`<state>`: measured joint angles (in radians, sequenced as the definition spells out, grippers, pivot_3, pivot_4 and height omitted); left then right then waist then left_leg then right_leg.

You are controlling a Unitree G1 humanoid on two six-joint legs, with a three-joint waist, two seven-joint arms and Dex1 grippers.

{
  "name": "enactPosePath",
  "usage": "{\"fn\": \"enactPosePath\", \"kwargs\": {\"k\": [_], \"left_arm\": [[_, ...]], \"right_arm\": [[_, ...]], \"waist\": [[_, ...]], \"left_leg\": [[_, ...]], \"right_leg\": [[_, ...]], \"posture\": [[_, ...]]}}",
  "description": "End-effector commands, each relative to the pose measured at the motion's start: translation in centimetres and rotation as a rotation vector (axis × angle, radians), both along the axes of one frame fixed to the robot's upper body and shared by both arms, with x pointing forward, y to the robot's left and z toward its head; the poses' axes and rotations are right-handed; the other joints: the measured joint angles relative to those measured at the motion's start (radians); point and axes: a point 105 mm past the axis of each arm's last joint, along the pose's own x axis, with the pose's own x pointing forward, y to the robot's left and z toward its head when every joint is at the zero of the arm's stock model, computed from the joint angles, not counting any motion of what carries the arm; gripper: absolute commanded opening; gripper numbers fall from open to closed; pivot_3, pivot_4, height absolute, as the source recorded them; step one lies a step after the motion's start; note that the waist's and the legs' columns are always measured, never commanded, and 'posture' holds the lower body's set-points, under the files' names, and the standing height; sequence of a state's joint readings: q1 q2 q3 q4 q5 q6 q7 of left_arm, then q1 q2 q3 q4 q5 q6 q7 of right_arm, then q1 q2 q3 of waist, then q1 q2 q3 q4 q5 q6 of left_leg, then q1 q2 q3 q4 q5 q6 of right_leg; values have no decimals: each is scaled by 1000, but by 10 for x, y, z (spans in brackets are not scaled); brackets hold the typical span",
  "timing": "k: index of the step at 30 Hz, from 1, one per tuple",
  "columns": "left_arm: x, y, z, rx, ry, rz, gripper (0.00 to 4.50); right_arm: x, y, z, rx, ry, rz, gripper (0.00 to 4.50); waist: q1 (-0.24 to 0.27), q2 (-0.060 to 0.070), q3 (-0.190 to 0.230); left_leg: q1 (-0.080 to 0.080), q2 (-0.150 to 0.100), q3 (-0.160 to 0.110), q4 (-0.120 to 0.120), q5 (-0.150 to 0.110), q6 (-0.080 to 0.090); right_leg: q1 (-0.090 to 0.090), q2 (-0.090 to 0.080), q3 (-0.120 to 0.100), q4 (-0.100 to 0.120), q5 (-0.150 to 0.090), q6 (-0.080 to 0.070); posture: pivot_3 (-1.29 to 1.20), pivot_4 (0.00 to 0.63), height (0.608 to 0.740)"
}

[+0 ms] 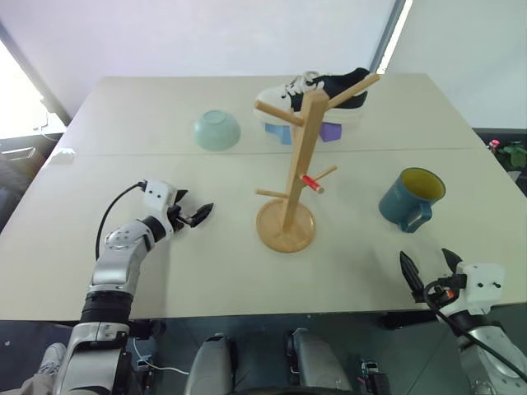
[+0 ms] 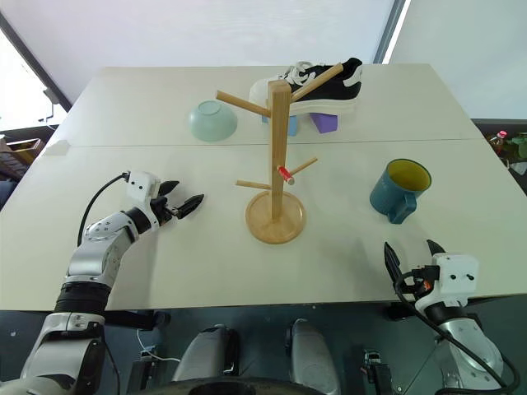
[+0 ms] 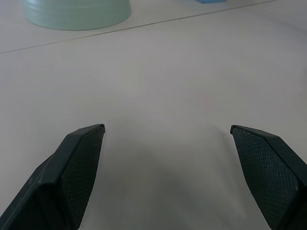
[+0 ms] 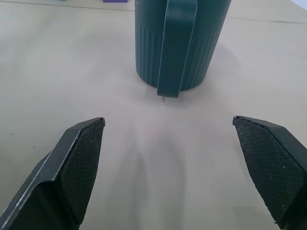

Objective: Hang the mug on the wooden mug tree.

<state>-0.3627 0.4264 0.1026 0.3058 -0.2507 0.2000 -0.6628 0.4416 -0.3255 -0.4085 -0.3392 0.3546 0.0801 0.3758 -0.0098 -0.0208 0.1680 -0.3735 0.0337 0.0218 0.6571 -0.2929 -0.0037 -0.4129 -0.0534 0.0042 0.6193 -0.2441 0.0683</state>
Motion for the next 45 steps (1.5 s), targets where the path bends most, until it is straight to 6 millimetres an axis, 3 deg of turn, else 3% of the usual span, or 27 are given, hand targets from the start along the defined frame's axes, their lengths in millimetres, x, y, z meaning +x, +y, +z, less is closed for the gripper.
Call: {"fn": "enactPosePath", "kwargs": {"k": [1, 11, 17, 21, 25, 29, 33, 35, 41, 45], "left_arm": [[0, 4, 12, 1, -54, 11, 4500], [-4, 9, 11, 2, -48, 11, 4500], [-18, 10, 16, 17, -71, -65, 4500], [-36, 6, 16, 12, -56, -151, 4500], [-65, -12, 17, 14, -45, -326, 4500], [-94, -33, 20, 49, -32, -524, 4500], [-111, -58, 31, 45, -64, -678, 4500], [-118, -71, 39, 38, -77, -753, 4500], [-132, -100, 53, 11, -91, -903, 4500], [-132, -107, 56, -1, -104, -912, 4500]], "right_arm": [[0, -3, 9, -28, -37, -1, 4441], [3, -1, 9, -28, -40, 7, 4441], [7, 3, 12, -30, -46, 34, 4441], [7, 9, 10, -51, -28, 74, 4441], [5, 15, 9, -44, -22, 109, 4441], [8, 29, 13, -20, -38, 180, 3219], [17, 37, 18, -10, -65, 200, 927], [24, 37, 23, 4, -94, 182, 36], [45, 13, 24, -60, -110, 17, 36], [50, 10, 23, -56, -108, -2, 36]], "waist": [[0, 0, 0], [0, 0, 0], [-1, 0, 0], [-1, 0, 0], [-1, 0, 0], [0, 1, 0], [0, 2, 0], [-1, 2, 0], [-1, 2, 0], [0, 2, 0]], "left_leg": [[0, 0, 0, 0, 0, 0], [0, 0, 0, 0, 0, 0], [0, 0, 0, 0, 0, 0], [0, 0, 0, 0, 0, 0], [0, -1, 0, -1, 0, 0], [0, -1, 0, -2, 0, 0], [0, -1, 1, -2, 0, 0], [0, -1, 1, -3, 0, 0], [0, -2, 1, -4, 0, 0], [-1, -2, 2, -4, 0, 0]], "right_leg": [[0, 0, 0, 0, 0, 0], [0, 0, 0, 0, 0, 0], [0, 0, 0, 0, 0, 0], [0, -3, 0, 0, 0, 0], [0, -7, 1, 0, 0, 0], [-1, -8, 1, -1, 0, -1], [-1, -9, 2, -2, 0, -1], [-1, -9, 2, -2, 0, -1], [-2, -7, 1, -2, 0, -1], [-2, -4, 2, -2, -1, 0]], "posture": [[0, 150, 740], [0, 150, 740], [0, 150, 740], [0, 150, 740], [0, 150, 740], [0, 150, 740], [0, 150, 740], [0, 150, 740], [0, 150, 740], [0, 150, 740]]}}
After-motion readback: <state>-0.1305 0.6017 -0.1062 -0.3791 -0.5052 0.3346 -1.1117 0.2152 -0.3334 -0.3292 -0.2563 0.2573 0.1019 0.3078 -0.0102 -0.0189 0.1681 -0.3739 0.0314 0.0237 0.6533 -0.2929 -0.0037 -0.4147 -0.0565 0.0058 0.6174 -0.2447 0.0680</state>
